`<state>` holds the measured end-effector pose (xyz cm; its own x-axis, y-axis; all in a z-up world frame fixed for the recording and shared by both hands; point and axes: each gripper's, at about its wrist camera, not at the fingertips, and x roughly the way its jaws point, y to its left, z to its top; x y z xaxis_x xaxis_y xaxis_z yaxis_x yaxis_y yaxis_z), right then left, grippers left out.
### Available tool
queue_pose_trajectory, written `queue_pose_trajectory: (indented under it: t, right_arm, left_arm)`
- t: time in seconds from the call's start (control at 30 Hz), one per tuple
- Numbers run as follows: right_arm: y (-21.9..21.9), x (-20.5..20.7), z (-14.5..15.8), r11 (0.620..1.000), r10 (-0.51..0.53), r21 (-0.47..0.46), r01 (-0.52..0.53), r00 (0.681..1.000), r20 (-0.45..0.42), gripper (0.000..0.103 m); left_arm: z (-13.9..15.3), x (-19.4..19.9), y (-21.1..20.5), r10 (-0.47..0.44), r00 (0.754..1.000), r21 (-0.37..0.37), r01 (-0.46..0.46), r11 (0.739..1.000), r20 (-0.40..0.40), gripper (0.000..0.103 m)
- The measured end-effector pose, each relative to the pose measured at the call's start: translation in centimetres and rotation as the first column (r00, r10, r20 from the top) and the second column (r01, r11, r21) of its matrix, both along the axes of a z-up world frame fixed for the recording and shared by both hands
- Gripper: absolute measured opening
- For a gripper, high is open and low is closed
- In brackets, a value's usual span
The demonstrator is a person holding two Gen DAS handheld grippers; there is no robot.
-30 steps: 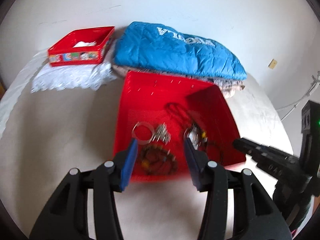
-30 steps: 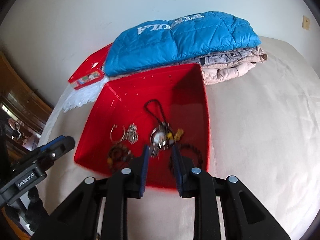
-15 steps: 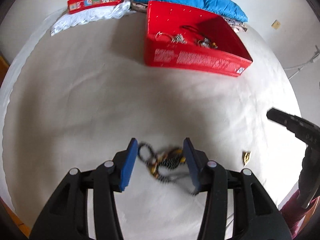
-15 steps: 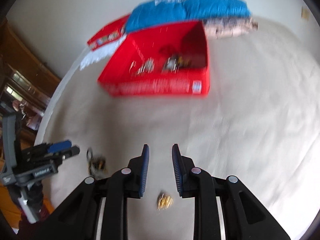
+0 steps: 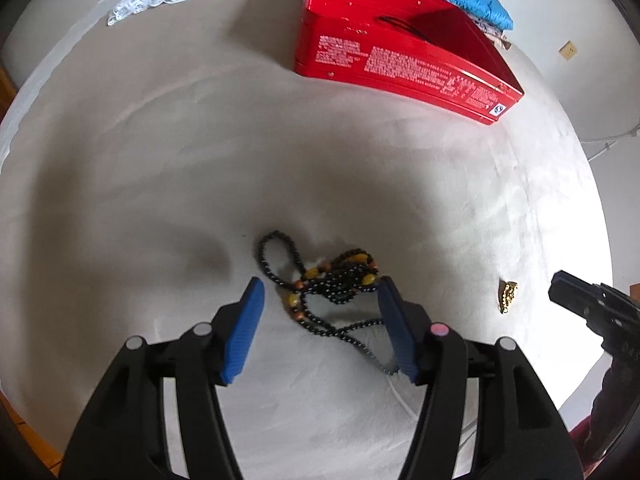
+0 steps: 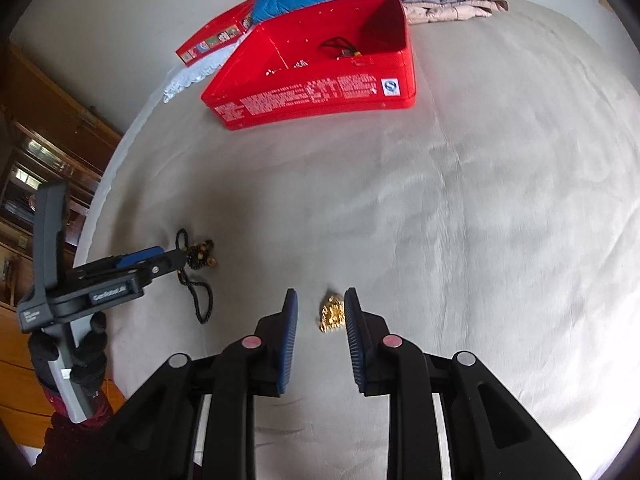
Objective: Organize jewelry
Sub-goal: 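Move the left tool to the black bead string while the right tool approaches the gold charm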
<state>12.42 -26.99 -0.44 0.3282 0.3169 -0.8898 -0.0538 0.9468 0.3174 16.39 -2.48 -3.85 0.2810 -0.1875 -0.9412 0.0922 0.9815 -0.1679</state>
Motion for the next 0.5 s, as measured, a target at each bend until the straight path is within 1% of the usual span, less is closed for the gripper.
queue_pose_trajectory:
  t: [0.23, 0.4, 0.43, 0.47, 0.5]
  right_arm:
    - [-0.4, -0.6, -0.5, 1.000, -0.003, -0.001, 0.003, 1.000, -0.008, 0.024]
    - [-0.8, -0.7, -0.9, 1.000, -0.006, 0.005, 0.006, 1.000, -0.015, 0.024]
    - [-0.9, -0.8, -1.0, 1.000, -0.005, 0.006, 0.005, 1.000, -0.017, 0.024]
    - [-0.9, -0.9, -1.1, 1.000, -0.006, 0.005, 0.006, 1.000, -0.018, 0.024]
    - [-0.9, -0.9, -1.2, 1.000, -0.006, 0.006, 0.006, 1.000, -0.019, 0.024]
  left_arm:
    - [-1.2, 1.1, -1.0, 0.018, 1.000, 0.027, -0.017, 0.999, -0.020, 0.060]
    - [-1.6, 1.4, -1.5, 0.013, 1.000, 0.052, -0.012, 0.999, -0.011, 0.059]
    - [-1.6, 1.5, -1.5, 0.010, 1.000, 0.055, -0.010, 0.998, -0.010, 0.056]
    - [-1.6, 1.5, -1.5, 0.007, 1.000, 0.058, -0.006, 0.998, -0.009, 0.048]
    - [-1.6, 1.4, -1.6, -0.003, 1.000, 0.058, 0.003, 0.998, -0.009, 0.042]
